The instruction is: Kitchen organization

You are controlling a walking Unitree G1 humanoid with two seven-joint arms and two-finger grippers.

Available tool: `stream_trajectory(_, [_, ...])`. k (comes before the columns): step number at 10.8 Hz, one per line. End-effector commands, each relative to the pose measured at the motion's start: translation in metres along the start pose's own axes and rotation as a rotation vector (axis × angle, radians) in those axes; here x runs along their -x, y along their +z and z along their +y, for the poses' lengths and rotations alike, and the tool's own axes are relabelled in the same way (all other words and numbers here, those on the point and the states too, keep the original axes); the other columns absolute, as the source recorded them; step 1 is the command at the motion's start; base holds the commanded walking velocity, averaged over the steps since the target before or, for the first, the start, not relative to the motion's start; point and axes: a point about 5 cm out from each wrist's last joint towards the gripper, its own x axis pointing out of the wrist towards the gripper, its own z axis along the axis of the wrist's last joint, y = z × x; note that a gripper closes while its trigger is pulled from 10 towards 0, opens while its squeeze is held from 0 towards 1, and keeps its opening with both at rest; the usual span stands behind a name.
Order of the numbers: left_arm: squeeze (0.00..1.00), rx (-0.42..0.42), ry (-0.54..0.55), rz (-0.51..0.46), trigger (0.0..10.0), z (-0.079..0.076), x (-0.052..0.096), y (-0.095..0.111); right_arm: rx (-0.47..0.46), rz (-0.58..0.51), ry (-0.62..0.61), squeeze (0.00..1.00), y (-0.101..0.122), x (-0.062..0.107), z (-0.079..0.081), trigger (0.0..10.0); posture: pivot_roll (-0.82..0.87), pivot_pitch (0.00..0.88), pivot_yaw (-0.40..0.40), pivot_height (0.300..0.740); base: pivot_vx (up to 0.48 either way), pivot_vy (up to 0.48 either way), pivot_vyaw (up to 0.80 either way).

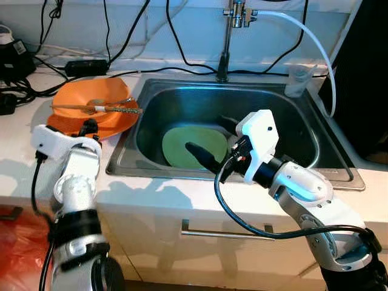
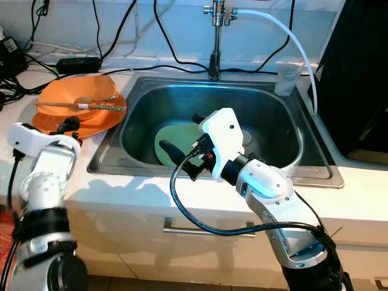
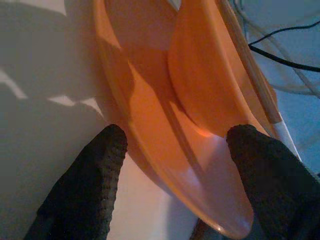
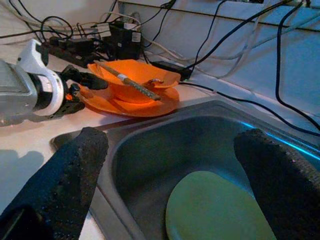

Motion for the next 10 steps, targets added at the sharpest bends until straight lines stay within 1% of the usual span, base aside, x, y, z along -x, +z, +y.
stream_trajectory(1, [0.00, -0.008, 0.124, 0.064, 6.9, 0.026, -0.005, -0.016, 0.008, 0.000, -0.016, 0.18, 0.002, 0.003, -0.001, 10.0, -0.06, 0.000, 0.026, 0.740, 0.000, 0.000, 0.00])
stream_trajectory(2, [0.00, -0.010, 0.122, 0.057, 0.0, 0.025, -0.007, -0.015, 0.008, 0.002, -0.018, 0.18, 0.002, 0.004, -0.001, 10.0, -0.06, 0.000, 0.026, 0.740, 0.000, 0.000, 0.00])
stream_trajectory(3, [0.00, -0.008, 0.122, 0.057, 1.2, 0.025, -0.008, -0.015, 0.008, 0.003, -0.019, 0.18, 0.002, 0.005, -0.001, 10.0, -0.06, 0.000, 0.027, 0.740, 0.000, 0.000, 0.00])
stream_trajectory(4, [0.00, -0.014, 0.128, 0.058, 10.0, 0.026, -0.010, -0.015, 0.007, 0.004, -0.020, 0.18, 0.002, 0.005, -0.001, 10.0, -0.06, 0.000, 0.029, 0.740, 0.000, 0.000, 0.00])
stream_trajectory(6, [0.00, -0.009, 0.160, 0.052, 10.0, 0.031, -0.014, -0.013, 0.009, 0.004, -0.022, 0.18, 0.003, 0.005, -0.001, 10.0, -0.07, 0.000, 0.031, 0.740, 0.000, 0.000, 0.00])
stream_trajectory(7, [0.00, -0.004, 0.193, 0.033, 10.0, 0.036, -0.020, -0.005, 0.011, 0.007, -0.026, 0.18, 0.003, 0.007, -0.002, 10.0, -0.09, 0.000, 0.033, 0.740, 0.000, 0.000, 0.00])
stream_trajectory(9, [0.00, -0.022, 0.225, 0.024, 10.0, 0.041, -0.026, 0.003, 0.015, 0.017, -0.036, 0.18, 0.003, 0.011, -0.003, 10.0, -0.11, 0.000, 0.037, 0.740, 0.000, 0.000, 0.00])
stream_trajectory(10, [0.00, -0.038, 0.271, 0.033, 1.7, 0.049, -0.029, 0.004, 0.016, 0.022, -0.044, 0.18, 0.003, 0.013, -0.003, 10.0, -0.11, 0.000, 0.039, 0.740, 0.000, 0.000, 0.00])
